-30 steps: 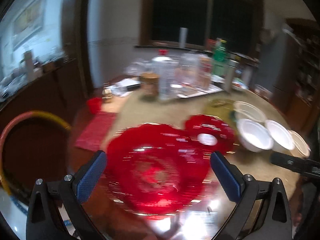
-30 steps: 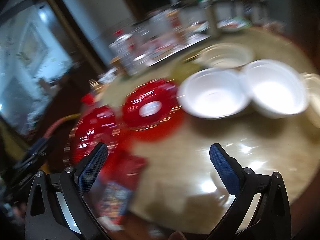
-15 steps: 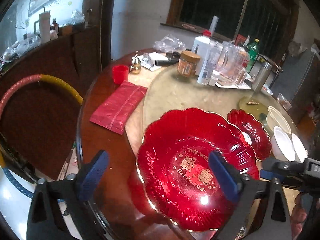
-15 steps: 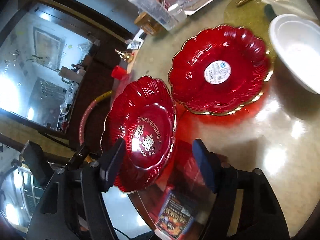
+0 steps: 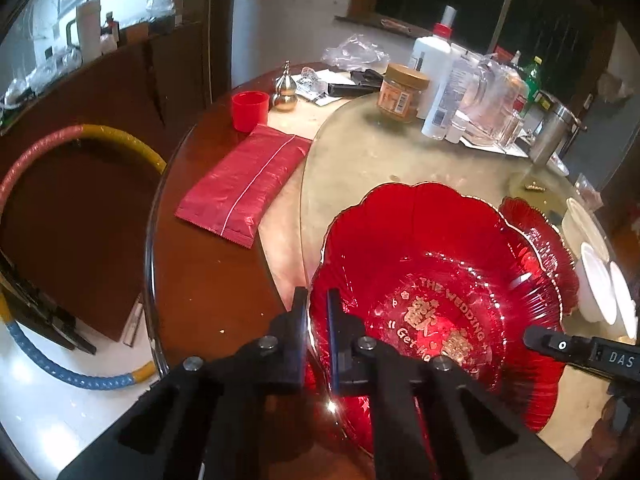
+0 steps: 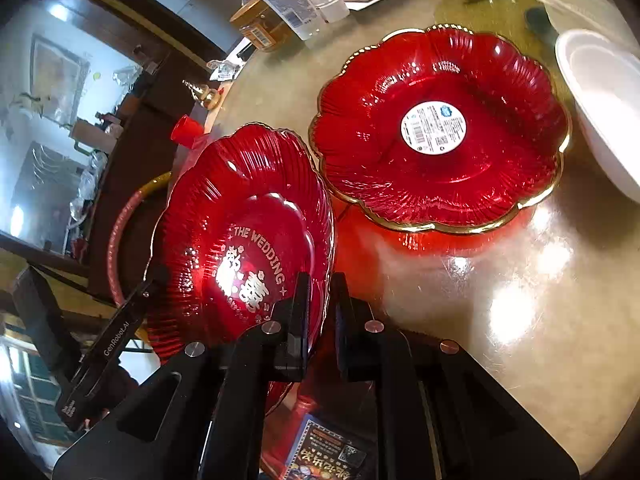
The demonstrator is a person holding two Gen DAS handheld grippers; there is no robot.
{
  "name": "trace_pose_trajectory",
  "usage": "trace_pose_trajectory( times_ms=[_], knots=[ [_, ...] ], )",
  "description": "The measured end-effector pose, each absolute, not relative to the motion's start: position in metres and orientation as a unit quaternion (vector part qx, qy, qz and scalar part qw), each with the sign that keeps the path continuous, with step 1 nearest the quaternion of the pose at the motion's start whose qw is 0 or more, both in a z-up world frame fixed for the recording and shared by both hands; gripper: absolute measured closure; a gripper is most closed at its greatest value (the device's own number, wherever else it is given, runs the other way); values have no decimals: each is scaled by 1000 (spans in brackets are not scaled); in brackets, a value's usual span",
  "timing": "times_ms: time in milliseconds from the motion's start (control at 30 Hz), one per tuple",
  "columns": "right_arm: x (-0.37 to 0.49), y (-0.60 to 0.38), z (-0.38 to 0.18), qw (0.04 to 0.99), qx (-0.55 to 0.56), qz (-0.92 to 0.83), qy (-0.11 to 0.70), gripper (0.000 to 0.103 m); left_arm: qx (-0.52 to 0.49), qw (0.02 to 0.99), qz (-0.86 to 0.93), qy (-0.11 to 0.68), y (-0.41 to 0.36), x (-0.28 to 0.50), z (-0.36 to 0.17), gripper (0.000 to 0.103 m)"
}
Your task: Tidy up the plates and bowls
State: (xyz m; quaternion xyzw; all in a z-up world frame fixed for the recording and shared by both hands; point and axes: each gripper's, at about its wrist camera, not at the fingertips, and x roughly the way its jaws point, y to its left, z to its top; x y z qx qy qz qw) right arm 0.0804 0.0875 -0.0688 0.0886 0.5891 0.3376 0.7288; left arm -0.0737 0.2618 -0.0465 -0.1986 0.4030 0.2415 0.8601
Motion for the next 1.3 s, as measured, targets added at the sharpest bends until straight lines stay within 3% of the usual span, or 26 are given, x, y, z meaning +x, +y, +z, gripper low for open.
trace_pose_trajectory(
  times_ms=[300,833,933,1000,1067,1300],
  knots=[
    [77,100,-46,756,79,363,540,92,-192,874,263,362,268,-83,-22,97],
    [77,129,-71,740,53,370,560,89,-201,850,293,390,284,-75,-49,93],
    [78,128,-70,736,55,371,563,70,-201,848,289,395,282,-76,-48,73],
    [77,123,-65,738,66,374,557,44,-199,846,301,392,281,-79,-44,45],
    [76,112,-59,746,83,371,547,41,-202,847,320,373,281,-88,-37,34],
    [69,49,-46,741,174,389,520,30,-211,874,353,258,265,-124,25,21]
  ],
)
